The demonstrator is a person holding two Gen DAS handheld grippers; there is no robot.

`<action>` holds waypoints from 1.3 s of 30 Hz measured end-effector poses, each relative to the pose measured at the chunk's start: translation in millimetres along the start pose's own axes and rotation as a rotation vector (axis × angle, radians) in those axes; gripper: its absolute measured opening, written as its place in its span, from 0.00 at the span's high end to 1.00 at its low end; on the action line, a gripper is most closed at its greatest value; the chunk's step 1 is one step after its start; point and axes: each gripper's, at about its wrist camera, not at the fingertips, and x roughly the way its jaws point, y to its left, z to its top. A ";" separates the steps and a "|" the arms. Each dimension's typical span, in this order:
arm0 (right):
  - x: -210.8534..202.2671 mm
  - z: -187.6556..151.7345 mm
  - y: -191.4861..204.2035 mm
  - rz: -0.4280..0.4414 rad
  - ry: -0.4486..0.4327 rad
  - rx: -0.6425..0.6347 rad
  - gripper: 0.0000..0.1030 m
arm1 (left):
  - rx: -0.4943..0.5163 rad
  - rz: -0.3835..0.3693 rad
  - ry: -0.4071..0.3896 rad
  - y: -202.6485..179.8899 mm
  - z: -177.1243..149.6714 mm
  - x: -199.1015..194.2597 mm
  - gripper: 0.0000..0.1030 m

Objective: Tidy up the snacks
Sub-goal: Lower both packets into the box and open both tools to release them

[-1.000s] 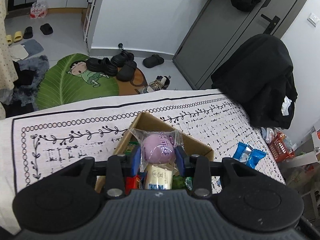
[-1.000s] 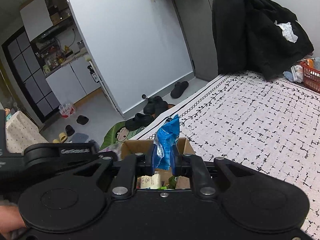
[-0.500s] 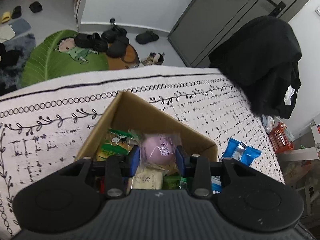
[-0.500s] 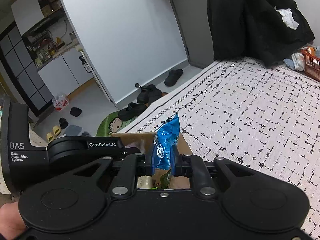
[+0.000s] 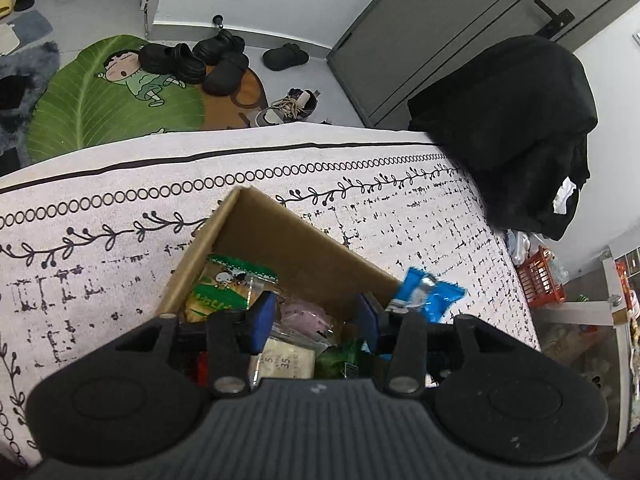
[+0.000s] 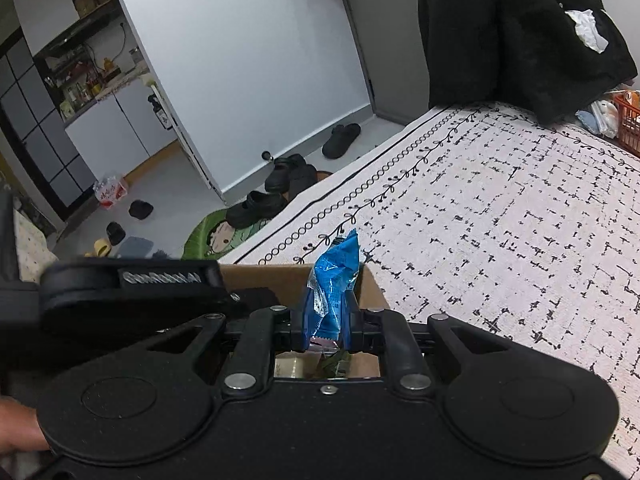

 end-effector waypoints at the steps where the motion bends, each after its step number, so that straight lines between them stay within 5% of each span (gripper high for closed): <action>1: 1.8 -0.6 1.3 -0.003 0.005 -0.004 0.86 | -0.001 -0.003 -0.003 2.2 1.5 -2.7 0.56; 24: 19.6 -5.2 32.6 -0.133 0.135 -0.121 0.92 | 0.047 0.022 0.015 33.0 0.1 -42.7 0.47; 31: 4.1 -7.1 37.5 -0.125 0.137 -0.102 0.87 | 0.080 0.030 0.049 33.4 2.1 -47.8 0.35; 39: -29.4 -0.5 35.3 -0.109 0.064 -0.057 0.75 | 0.125 0.063 -0.004 26.5 1.2 -78.9 0.23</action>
